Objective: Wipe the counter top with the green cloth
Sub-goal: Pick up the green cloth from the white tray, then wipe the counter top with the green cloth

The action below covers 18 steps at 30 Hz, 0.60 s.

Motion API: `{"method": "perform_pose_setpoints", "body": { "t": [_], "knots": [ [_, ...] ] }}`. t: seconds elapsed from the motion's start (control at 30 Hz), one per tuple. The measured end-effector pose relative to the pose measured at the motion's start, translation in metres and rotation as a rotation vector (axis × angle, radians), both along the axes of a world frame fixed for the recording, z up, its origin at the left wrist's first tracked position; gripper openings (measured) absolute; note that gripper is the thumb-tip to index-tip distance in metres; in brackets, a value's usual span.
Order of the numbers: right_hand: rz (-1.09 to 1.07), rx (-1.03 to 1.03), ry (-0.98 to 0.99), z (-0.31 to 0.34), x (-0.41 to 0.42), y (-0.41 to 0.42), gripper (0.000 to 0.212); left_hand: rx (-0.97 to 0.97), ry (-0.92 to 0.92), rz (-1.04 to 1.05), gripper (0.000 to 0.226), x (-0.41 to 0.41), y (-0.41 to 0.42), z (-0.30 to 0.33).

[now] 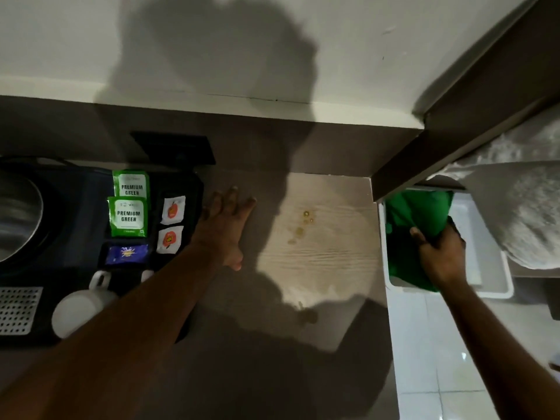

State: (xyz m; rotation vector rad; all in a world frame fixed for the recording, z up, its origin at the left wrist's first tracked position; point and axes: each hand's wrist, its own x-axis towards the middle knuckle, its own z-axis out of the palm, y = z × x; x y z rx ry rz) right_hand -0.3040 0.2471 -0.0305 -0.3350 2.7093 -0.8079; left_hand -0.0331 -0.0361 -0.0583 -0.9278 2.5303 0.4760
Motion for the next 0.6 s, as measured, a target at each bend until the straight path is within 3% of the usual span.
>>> {"method": "perform_pose_setpoints", "body": {
  "t": [0.17, 0.3, 0.37, 0.53, 0.6],
  "knots": [
    [0.161, -0.036, 0.096, 0.002, 0.059, -0.035, 0.031, 0.002, -0.001, -0.004, 0.146, 0.001, -0.001, -0.004],
    [0.205, -0.074, 0.095, -0.012, 0.090, -0.082, 0.046, 0.000, 0.019, -0.019, 0.146, 0.002, -0.002, -0.010],
    [0.313, 0.029, 0.059, -0.021, 0.097, -0.101, 0.060, -0.009, 0.018, -0.024, 0.143, 0.003, -0.001, -0.011],
    [0.444, 0.178, -0.006, -0.037, 0.099, -0.142, 0.061, -0.037, 0.115, 0.045, 0.104, 0.015, 0.024, -0.010],
    [0.622, 0.219, 0.053, -0.042, 0.115, -0.149, 0.060, -0.043, 0.140, 0.056, 0.098, 0.023, 0.031, -0.010]
  ]
}}
